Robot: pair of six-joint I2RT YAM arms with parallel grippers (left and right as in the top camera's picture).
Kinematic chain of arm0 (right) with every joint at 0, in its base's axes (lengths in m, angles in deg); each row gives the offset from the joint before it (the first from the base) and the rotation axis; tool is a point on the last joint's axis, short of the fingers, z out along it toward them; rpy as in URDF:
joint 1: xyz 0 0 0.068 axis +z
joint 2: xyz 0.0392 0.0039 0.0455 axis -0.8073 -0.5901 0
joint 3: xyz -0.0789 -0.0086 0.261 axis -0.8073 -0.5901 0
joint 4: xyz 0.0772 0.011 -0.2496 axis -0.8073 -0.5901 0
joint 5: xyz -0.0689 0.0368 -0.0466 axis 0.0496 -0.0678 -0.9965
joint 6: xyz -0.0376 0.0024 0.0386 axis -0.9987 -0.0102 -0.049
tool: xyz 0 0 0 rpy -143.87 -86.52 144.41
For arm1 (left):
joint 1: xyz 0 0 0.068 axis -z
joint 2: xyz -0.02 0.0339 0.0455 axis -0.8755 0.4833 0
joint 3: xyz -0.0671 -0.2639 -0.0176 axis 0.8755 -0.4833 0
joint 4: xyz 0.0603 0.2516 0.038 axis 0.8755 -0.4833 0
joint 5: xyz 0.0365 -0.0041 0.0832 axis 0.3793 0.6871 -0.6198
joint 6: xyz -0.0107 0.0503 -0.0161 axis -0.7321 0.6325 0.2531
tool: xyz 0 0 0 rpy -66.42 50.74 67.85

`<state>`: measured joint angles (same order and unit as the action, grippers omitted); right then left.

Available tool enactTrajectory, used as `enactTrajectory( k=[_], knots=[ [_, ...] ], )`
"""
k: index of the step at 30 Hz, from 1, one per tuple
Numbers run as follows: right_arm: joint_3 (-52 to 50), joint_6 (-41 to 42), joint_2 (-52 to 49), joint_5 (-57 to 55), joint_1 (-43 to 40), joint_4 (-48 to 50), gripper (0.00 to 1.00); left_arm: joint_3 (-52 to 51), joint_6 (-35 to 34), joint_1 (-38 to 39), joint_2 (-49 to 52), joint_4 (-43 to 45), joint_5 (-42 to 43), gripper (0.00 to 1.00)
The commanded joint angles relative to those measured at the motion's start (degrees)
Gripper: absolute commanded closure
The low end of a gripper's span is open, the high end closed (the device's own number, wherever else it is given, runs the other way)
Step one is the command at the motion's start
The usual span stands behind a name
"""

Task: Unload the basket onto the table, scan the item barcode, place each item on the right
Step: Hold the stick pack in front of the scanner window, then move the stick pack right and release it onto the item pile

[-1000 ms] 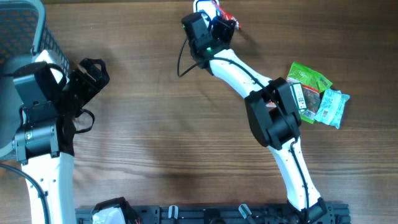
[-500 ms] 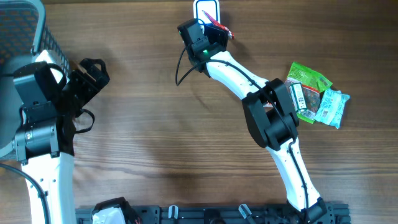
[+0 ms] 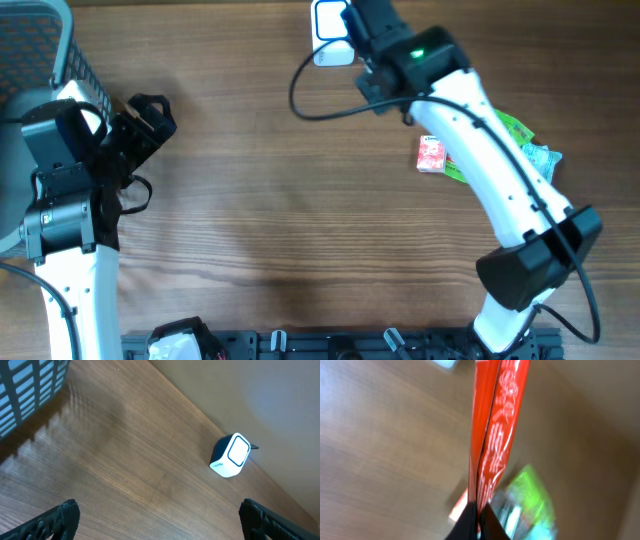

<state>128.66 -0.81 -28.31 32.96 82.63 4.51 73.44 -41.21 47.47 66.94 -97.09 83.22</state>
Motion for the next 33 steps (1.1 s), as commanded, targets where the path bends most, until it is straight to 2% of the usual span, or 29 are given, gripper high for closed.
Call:
enactTrajectory(
  k=[1, 9, 13, 14, 15, 18, 19, 21, 23, 27, 31, 33],
  knots=[
    [-1.38, 16.37, -2.91, 7.76, -5.03, -6.05, 0.96, 0.07, 0.68, -0.37, -0.11, 0.11, 0.09, 0.0],
    [-15.21, 15.85, -2.93, 7.89, -15.39, -3.26, 0.96, 0.07, 0.68, -0.37, -0.11, 0.09, 0.09, 0.0],
    [-22.21, 9.51, -2.93, 7.89, -16.55, 1.81, 0.95, 0.07, 0.68, -0.37, -0.11, 0.09, 0.09, 0.0],
    [-23.41, 8.46, -2.93, 7.89, -16.55, 2.82, 0.92, 0.07, 0.68, -0.37, -0.11, 0.11, 0.09, 0.0],
    [-24.55, 8.35, -2.93, 7.41, -16.55, 3.85, 0.9, 0.04, 0.68, -0.37, -0.11, 0.09, 0.09, 0.0],
    [-27.04, 8.9, -2.97, 4.44, -16.55, 6.71, 0.93, 0.07, 0.68, -0.37, -0.11, 0.11, 0.09, 0.0],
    [-27.15, 8.9, -2.97, 4.46, -16.55, 7.1, 0.87, 0.07, 0.68, -0.37, -0.11, 0.11, 0.09, 0.0],
    [-27.17, 8.9, -2.97, 4.44, -16.55, 7.34, 0.34, 0.07, 0.68, -0.37, -0.11, 0.11, 0.09, 0.0],
    [-27.17, 8.85, -2.97, 4.46, -16.55, 7.32, 0.15, 0.07, 0.68, -0.37, -0.11, 0.11, 0.09, 0.0],
    [-27.17, 8.87, -2.97, 7.8, -16.55, 7.78, 0.01, 0.07, 0.68, -0.37, -0.11, 0.11, 0.09, 0.0],
    [-27.17, 8.83, -2.97, 10.08, -16.55, 11.41, 0.0, 0.07, 0.68, -0.37, -0.11, 0.09, 0.09, 0.0],
    [-27.17, 8.81, -2.97, 10.08, -16.55, 18.01, 0.0, 0.07, 0.68, -0.37, -0.11, 0.11, 0.09, 0.0]
  ],
)
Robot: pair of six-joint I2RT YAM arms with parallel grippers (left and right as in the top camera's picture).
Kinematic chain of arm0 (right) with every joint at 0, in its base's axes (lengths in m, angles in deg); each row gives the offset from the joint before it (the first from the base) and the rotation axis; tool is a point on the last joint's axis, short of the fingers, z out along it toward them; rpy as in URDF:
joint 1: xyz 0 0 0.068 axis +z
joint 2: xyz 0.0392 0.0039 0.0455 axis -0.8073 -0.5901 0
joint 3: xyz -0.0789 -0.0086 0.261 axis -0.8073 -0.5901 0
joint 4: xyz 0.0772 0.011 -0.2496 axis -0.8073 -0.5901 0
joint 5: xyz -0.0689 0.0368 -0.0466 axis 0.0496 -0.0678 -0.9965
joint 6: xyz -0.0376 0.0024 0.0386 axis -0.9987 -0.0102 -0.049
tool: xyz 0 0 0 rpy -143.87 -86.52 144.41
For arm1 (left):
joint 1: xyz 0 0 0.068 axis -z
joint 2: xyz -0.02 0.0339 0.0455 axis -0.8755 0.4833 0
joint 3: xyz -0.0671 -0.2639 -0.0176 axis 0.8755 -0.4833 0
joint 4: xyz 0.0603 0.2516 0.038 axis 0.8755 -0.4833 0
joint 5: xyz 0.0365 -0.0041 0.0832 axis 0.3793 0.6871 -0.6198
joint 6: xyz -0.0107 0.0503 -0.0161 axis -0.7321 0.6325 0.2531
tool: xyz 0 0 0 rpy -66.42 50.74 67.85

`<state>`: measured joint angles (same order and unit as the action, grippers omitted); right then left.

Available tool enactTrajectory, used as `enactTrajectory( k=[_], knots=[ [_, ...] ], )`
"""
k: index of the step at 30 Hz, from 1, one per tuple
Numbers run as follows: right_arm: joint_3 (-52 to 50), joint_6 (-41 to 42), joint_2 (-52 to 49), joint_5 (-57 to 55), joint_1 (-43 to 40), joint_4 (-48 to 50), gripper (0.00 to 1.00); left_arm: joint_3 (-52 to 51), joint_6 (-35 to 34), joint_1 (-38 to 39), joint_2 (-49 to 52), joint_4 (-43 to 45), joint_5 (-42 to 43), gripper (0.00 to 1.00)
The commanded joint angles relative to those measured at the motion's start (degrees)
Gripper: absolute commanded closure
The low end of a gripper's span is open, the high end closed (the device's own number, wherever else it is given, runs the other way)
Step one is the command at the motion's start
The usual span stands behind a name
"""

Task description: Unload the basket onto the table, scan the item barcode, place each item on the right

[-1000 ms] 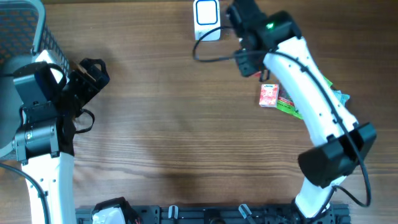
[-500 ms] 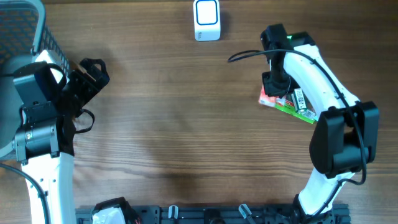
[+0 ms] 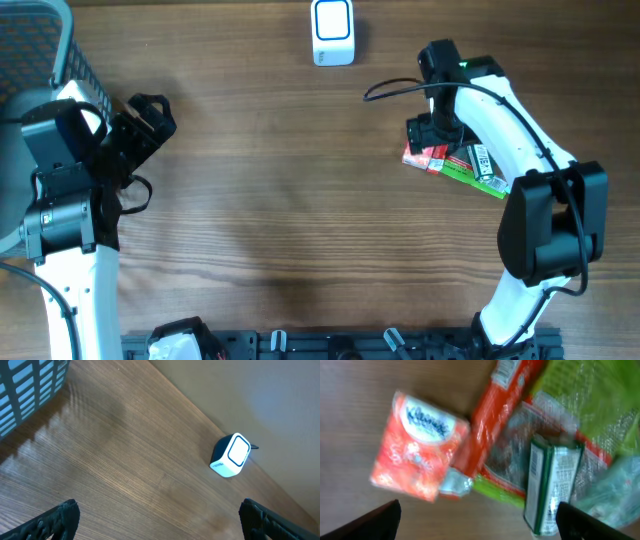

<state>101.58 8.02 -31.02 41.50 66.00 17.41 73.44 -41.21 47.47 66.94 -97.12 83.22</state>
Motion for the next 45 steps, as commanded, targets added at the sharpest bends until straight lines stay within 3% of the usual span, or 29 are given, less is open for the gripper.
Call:
enactTrajectory(
  k=[1, 9, 20, 33, 45],
  knots=[
    [-0.09, 0.0, -0.26, 1.53, 0.09, 8.76, 0.0, 0.07, 0.68, -0.37, -0.11, 0.11, 0.09, 0.0],
    [-0.09, -0.02, -0.26, 1.53, 0.09, 31.23, 0.0, 0.07, 0.68, -0.37, -0.11, 0.11, 0.09, 0.0],
    [-0.09, 0.0, 1.46, 1.53, 0.31, 34.88, 0.0, 0.07, 0.68, -0.37, -0.11, 0.11, 0.09, 0.0],
    [-0.09, 0.0, 34.27, 1.51, 0.31, 34.86, 0.0, 0.07, 0.68, -0.37, -0.11, 0.13, 0.09, 0.0],
    [-0.09, 0.0, 54.99, 1.51, 0.31, 29.51, 0.0, 0.07, 0.68, -0.37, -0.11, 0.13, 0.09, 0.0]
  ],
)
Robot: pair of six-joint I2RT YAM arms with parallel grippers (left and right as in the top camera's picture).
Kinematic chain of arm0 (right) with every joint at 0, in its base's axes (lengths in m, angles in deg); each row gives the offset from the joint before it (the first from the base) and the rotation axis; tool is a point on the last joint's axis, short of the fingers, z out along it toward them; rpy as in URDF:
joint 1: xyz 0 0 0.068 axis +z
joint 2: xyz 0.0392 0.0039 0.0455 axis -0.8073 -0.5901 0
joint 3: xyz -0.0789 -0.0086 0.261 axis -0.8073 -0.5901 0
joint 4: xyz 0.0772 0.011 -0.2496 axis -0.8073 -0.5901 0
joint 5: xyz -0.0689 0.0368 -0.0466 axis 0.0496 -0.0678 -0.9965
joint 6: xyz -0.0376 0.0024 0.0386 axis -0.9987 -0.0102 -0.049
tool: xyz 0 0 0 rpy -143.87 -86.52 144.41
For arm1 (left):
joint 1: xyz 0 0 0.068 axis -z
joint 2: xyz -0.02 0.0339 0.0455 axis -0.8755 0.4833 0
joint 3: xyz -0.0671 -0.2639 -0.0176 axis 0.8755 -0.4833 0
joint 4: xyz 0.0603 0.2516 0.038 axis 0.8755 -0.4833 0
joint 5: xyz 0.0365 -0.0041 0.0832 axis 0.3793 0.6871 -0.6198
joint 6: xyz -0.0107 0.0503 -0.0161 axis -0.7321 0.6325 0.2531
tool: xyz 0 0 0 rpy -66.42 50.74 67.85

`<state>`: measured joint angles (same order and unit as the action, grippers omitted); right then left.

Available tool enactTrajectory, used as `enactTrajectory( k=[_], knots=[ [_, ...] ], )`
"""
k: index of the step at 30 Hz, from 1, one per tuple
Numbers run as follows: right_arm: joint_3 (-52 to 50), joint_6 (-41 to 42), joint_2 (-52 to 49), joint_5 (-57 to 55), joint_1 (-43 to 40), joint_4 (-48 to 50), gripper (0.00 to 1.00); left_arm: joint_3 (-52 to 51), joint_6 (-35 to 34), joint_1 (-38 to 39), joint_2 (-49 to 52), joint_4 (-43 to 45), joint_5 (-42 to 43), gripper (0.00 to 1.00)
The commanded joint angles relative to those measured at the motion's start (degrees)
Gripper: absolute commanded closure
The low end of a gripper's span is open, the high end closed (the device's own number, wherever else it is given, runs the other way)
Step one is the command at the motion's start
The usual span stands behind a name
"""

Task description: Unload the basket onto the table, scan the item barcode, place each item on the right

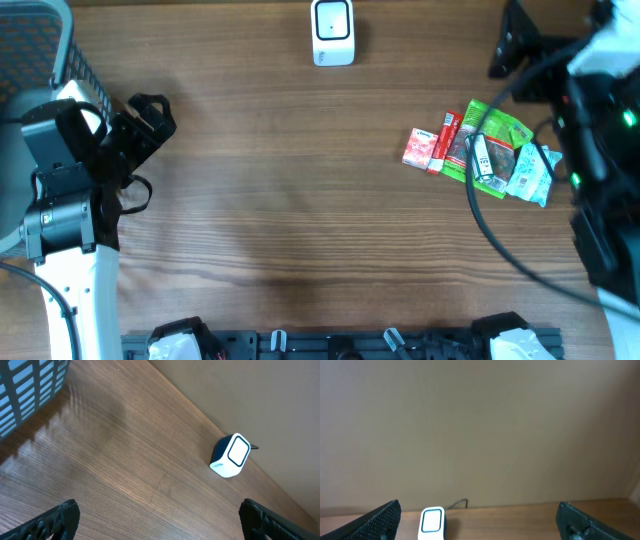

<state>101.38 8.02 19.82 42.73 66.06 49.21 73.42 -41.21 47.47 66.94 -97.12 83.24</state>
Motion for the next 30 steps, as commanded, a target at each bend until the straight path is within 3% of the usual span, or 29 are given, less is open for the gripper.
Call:
enactTrajectory(
  k=[1, 11, 15, 21, 25, 30],
  knots=[
    [0.11, 0.0, 6.71, 0.28, 0.24, -5.31, 0.0, 0.09, 0.68, -0.37, -0.11, 0.11, 0.07, 0.0],
    [-0.7, -0.24, 26.01, -0.2, 0.22, -29.2, 0.0, 0.09, 0.68, -0.37, -0.11, 0.11, 0.07, 0.0],
    [-6.56, -0.15, 34.14, -0.09, -0.46, -27.93, 0.0, 0.09, 0.68, -0.37, -0.11, 0.11, 0.07, 0.0],
    [-23.85, -0.04, 47.78, 1.46, -4.35, -13.38, 0.0, 0.09, 0.68, -0.37, -0.11, 0.11, 0.07, 0.0],
    [-37.59, 0.0, 54.75, 2.89, -6.67, 2.38, 0.0, 0.09, 0.68, -0.37, -0.11, 0.13, 0.07, 0.0],
    [-56.11, 0.0, 59.65, 11.78, -9.9, 29.49, 0.0, 0.09, 0.68, -0.37, -0.11, 0.13, 0.07, 0.0]
  ],
)
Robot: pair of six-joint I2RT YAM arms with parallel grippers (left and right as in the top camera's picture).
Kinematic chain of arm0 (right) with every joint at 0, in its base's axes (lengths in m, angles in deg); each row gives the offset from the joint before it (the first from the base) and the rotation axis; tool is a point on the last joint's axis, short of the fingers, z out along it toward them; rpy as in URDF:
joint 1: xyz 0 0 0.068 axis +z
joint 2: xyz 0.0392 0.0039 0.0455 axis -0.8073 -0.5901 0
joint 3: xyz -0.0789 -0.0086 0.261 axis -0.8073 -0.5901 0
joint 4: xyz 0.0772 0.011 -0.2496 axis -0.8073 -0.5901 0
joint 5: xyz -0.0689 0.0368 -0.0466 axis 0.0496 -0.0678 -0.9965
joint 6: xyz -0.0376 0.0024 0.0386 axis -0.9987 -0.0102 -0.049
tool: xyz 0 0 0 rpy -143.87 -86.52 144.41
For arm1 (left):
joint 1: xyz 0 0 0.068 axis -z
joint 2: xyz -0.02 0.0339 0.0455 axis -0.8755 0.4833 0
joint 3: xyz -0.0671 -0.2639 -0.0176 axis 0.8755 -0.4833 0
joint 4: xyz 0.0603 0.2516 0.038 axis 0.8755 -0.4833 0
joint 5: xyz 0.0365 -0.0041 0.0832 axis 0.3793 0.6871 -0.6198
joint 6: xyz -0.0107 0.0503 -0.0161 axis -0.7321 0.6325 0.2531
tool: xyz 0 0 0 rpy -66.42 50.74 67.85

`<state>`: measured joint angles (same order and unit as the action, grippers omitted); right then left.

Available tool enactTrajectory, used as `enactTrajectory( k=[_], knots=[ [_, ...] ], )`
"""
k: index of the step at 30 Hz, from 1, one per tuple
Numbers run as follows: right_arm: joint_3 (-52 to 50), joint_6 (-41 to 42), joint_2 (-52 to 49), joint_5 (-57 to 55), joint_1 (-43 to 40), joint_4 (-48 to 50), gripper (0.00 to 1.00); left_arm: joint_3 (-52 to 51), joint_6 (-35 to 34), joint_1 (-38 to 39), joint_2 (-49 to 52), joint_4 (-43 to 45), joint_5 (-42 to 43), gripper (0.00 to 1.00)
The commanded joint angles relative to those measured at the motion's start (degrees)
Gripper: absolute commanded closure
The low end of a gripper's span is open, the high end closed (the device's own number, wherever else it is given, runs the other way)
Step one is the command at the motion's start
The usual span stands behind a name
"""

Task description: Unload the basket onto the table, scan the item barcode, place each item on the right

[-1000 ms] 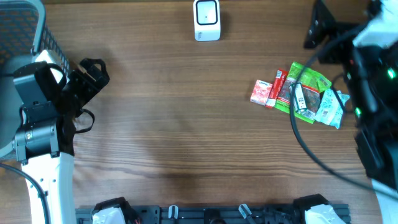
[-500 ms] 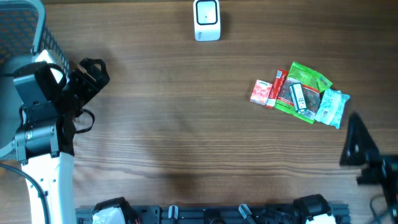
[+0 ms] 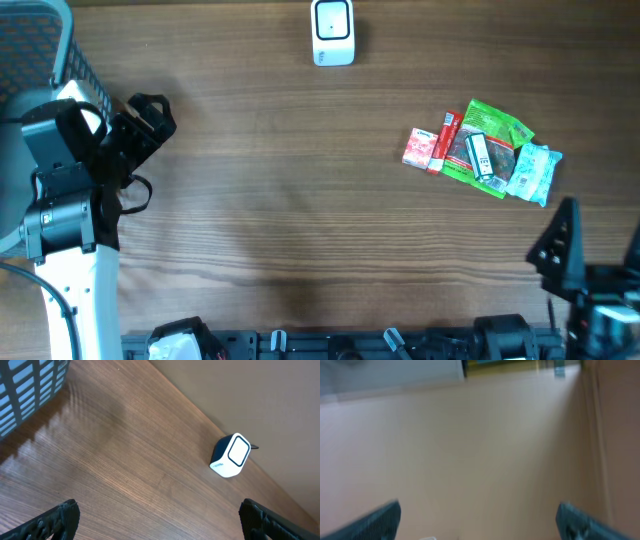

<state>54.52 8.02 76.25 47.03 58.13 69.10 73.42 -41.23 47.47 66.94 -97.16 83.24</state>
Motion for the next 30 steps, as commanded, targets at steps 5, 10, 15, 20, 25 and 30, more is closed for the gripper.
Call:
enactTrajectory(
  k=[5, 10, 15, 20, 25, 30],
  knots=[
    [-23.65, 1.07, 4.87, 12.28, -3.96, 29.68, 0.0, 0.09, 0.7, -0.37, -0.11, 0.15, 0.07, 0.0],
    [-33.35, 3.21, 4.9, 11.61, -3.96, 35.21, 0.0, 0.09, 0.7, -0.37, -0.11, 0.17, 0.07, 0.0],
    [-38.86, 5.97, 4.92, 11.41, -3.96, 35.15, 0.0, 0.09, 0.7, -0.37, -0.11, 0.17, 0.07, 0.0],
    [-40.24, 5.81, 4.94, 11.21, -3.93, 29.0, 0.0, 0.09, 0.7, -0.37, -0.11, 0.15, 0.07, 0.0],
    [-40.24, 3.56, 4.94, 11.21, -3.32, 12.5, 0.0, 0.09, 0.7, -0.37, -0.11, 0.15, 0.07, 0.0],
    [-40.24, -4.22, 4.96, 11.23, -2.64, 10.84, 0.0, 0.09, 0.7, -0.37, -0.11, 0.17, 0.07, 0.0]
  ],
)
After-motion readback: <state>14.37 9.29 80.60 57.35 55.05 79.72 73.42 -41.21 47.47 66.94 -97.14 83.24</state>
